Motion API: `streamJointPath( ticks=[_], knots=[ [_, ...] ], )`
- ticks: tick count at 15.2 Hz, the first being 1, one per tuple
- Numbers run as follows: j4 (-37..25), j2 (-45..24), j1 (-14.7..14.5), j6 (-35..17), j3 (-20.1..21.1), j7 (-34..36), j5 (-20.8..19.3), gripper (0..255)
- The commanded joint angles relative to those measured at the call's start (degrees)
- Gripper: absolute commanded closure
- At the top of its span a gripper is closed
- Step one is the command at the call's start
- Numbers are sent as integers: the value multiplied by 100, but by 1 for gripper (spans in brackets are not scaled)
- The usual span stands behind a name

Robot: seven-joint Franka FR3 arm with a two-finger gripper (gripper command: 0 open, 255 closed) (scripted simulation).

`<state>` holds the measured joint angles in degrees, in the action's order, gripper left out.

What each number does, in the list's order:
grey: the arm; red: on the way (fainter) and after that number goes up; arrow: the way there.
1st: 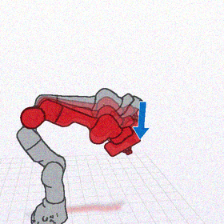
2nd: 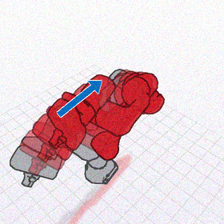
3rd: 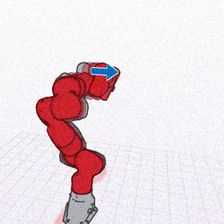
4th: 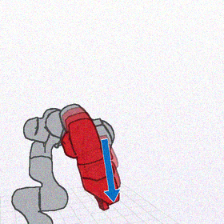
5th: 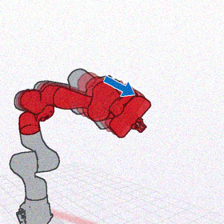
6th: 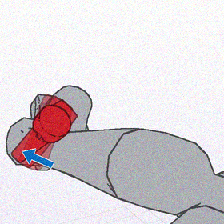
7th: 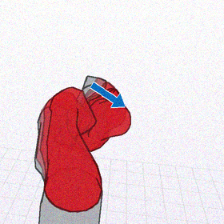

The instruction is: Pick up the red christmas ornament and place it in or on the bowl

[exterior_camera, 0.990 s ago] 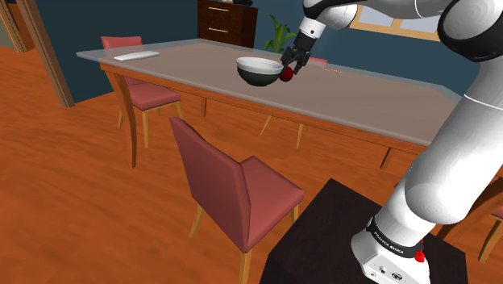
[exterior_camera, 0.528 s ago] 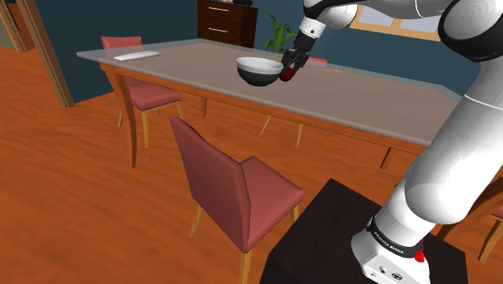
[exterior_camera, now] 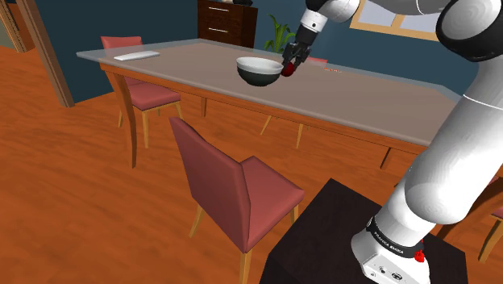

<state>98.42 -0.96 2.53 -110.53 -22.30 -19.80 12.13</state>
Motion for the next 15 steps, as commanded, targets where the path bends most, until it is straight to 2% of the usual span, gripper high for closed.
streamJointPath(
  ticks=[1, 15],
  knots=[
    [-130, 16, -2, 141, 2, 37, -18, 255],
    [-1532, -255, 68, 1293, -52, 164, 54, 255]
  ],
)
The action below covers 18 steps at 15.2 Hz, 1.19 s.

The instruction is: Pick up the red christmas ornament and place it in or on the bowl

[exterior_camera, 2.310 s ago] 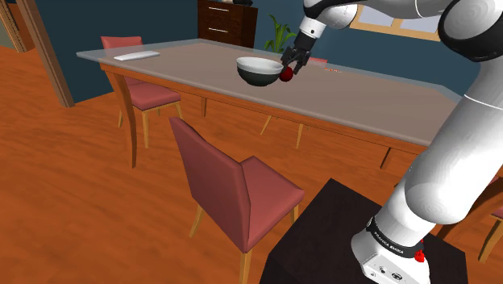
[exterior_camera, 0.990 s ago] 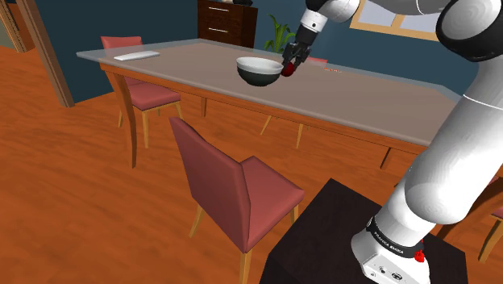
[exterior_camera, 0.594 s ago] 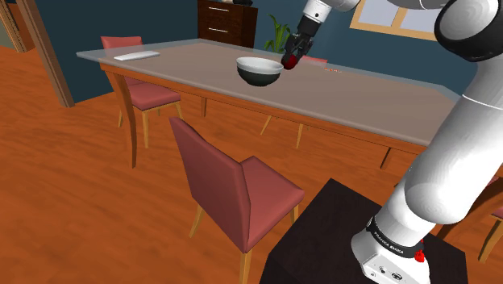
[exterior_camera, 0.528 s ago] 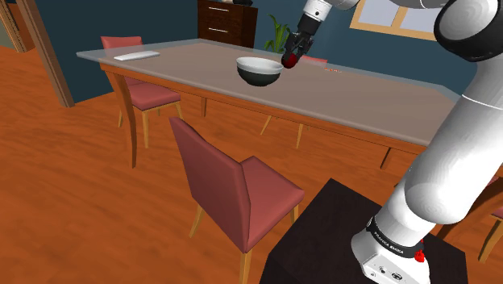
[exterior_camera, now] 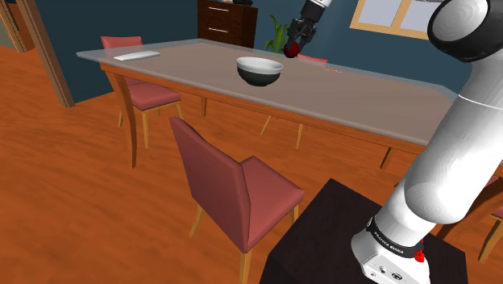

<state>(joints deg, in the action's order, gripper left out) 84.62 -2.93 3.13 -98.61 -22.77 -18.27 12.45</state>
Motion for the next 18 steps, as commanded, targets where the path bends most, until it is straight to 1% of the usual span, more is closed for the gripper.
streamJointPath(
  ticks=[1, 9, 13, 18],
  knots=[
    [-272, -91, 18, 190, -11, 17, 35, 255],
    [-1350, -448, 135, 946, -67, 58, 200, 255],
    [-1087, -296, -239, 708, 182, 604, -7, 255],
    [-979, -282, -649, 492, 481, 1265, -196, 255]
  ],
)
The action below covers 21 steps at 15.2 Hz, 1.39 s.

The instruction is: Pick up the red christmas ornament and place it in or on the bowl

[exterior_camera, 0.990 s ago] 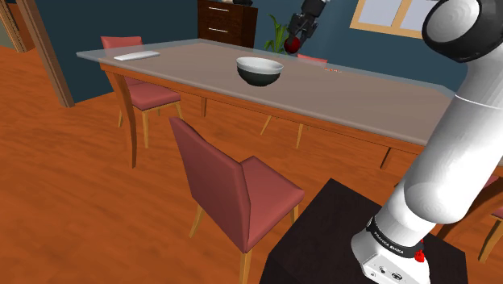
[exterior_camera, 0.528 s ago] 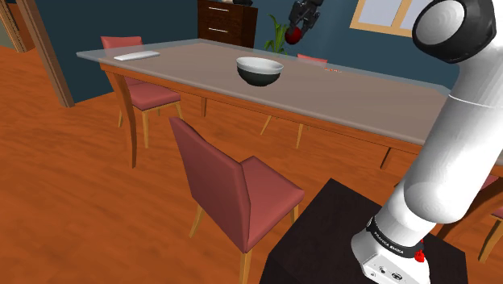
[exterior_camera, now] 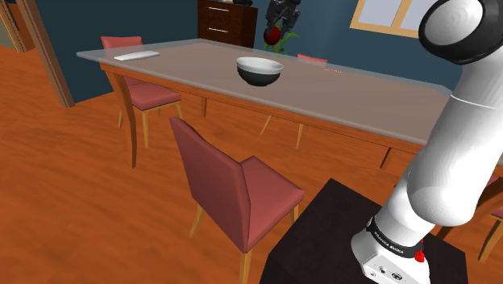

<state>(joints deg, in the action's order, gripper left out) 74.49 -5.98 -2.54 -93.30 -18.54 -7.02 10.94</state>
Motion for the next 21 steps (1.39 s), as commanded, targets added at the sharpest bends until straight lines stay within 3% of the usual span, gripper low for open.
streamJointPath(
  ticks=[1, 3, 14, 21],
  knots=[
    [27, 5, -160, -72, 115, 269, -75, 255],
    [0, -37, -275, -115, 197, 461, -118, 255],
    [1359, 337, -356, -1118, 243, 410, -228, 255],
    [1359, 337, -356, -1118, 243, 410, -228, 255]
  ],
)
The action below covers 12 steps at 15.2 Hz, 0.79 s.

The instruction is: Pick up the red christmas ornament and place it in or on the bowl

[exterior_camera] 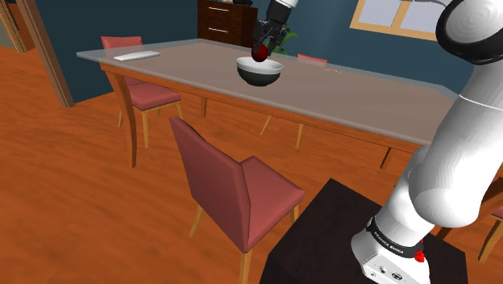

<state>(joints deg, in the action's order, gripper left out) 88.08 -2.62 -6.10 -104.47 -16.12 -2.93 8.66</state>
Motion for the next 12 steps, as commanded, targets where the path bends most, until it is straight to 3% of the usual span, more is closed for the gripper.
streamJointPath(
  ticks=[1, 2, 7, 12],
  knots=[
    [0, 1, 0, -1, 0, 0, 0, 255],
    [0, 0, 0, -1, 0, 0, 0, 0],
    [0, 0, 0, -1, 0, 0, 0, 0],
    [-752, -21, 54, 736, -45, 13, 11, 0]
  ],
)
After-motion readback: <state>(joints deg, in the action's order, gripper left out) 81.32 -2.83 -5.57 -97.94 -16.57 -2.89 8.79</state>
